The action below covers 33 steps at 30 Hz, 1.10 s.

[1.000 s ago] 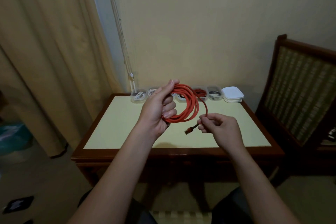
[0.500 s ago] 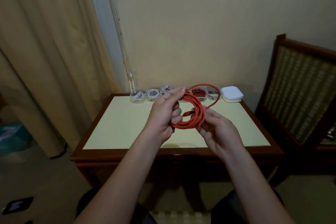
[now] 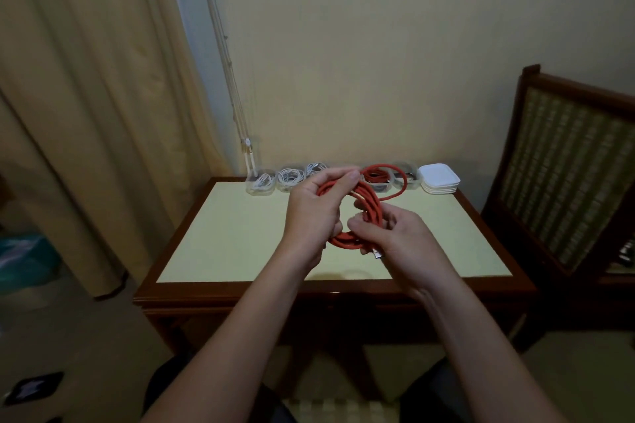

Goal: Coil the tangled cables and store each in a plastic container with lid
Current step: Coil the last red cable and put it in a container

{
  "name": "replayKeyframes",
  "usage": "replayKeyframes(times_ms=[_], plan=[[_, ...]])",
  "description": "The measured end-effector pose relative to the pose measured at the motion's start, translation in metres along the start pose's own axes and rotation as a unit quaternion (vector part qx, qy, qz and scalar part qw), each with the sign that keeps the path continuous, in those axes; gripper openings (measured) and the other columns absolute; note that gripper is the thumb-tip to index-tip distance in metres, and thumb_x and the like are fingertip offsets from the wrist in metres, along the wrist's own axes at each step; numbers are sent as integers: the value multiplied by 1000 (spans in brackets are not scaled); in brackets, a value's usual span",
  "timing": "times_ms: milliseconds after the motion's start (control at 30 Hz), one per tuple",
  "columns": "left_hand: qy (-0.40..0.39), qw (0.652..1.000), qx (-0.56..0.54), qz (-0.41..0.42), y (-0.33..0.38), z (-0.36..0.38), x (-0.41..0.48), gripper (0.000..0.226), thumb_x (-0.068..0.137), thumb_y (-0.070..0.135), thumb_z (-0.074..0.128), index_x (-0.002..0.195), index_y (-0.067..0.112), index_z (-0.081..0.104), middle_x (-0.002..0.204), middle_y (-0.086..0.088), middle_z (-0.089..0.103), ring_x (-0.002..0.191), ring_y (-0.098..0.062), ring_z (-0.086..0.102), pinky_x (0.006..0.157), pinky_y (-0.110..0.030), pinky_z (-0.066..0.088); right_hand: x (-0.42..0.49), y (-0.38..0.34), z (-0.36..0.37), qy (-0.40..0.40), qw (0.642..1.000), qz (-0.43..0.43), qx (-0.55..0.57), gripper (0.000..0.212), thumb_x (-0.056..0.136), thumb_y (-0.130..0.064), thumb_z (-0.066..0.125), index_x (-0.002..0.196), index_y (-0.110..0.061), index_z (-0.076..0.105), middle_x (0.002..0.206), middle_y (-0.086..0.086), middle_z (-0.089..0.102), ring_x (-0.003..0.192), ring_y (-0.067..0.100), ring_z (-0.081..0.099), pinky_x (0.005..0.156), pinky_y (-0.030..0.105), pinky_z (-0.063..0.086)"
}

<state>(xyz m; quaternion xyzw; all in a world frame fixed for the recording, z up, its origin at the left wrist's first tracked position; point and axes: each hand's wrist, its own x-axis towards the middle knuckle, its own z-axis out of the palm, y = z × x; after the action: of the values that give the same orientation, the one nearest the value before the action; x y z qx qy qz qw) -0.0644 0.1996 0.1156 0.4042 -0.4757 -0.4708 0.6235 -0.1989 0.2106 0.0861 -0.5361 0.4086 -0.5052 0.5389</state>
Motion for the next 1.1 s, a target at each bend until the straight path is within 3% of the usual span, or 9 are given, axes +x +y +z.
replayKeyframes(times_ms=[167,300,400,533,733,900,1033,1100], plan=[[4,1000,14,6,0,-3,1,9,93,18,70,101,16,75,53,11,54,38,-10,24,38,-22,23,0,-5,-7,-8,988,-53,-145,9,95,-15,69,97,-7,70,74,6,73,62,13,65,57,18,46],[16,1000,25,8,-1,-6,3,11,92,19,71,101,15,75,54,12,56,38,-10,26,38,-22,25,3,0,-13,9,975,-77,-207,17,100,-16,62,112,-18,74,79,2,77,67,15,73,72,27,58],[27,1000,11,-2,1,-13,6,14,92,21,72,103,12,74,51,11,50,37,-9,26,37,-19,26,4,3,-17,43,973,-94,-205,21,102,-15,58,113,-22,74,75,2,76,61,14,68,68,23,55],[42,996,-66,-32,6,-25,13,8,91,21,73,94,14,71,64,-4,36,39,-8,20,36,-19,17,11,6,-36,101,979,-98,-151,22,103,-10,55,94,-19,73,84,3,78,67,23,71,75,43,60],[18,993,-111,-44,15,-37,20,5,93,17,70,92,14,67,60,1,37,37,-4,19,33,-18,17,24,13,-64,151,968,-102,-173,25,100,-7,59,85,-18,75,80,4,78,77,24,75,87,47,60],[-12,973,-203,-107,17,-39,22,13,96,28,63,97,16,66,48,11,22,33,0,18,30,-16,16,33,14,-65,185,944,-127,-241,25,99,-14,62,85,-27,77,81,-10,78,83,10,74,87,38,59],[-26,945,-286,-158,18,-32,22,16,96,31,59,96,16,66,47,9,21,30,-1,20,28,-14,16,37,23,-54,200,920,-144,-305,16,97,-20,65,99,-22,81,95,-6,76,87,15,67,80,33,52],[-28,931,-319,-175,18,-28,20,18,98,30,57,94,15,66,45,9,23,28,-2,21,28,-14,15,37,25,-47,206,910,-164,-321,16,96,-23,67,104,-21,80,101,-8,68,94,8,60,78,22,45]])
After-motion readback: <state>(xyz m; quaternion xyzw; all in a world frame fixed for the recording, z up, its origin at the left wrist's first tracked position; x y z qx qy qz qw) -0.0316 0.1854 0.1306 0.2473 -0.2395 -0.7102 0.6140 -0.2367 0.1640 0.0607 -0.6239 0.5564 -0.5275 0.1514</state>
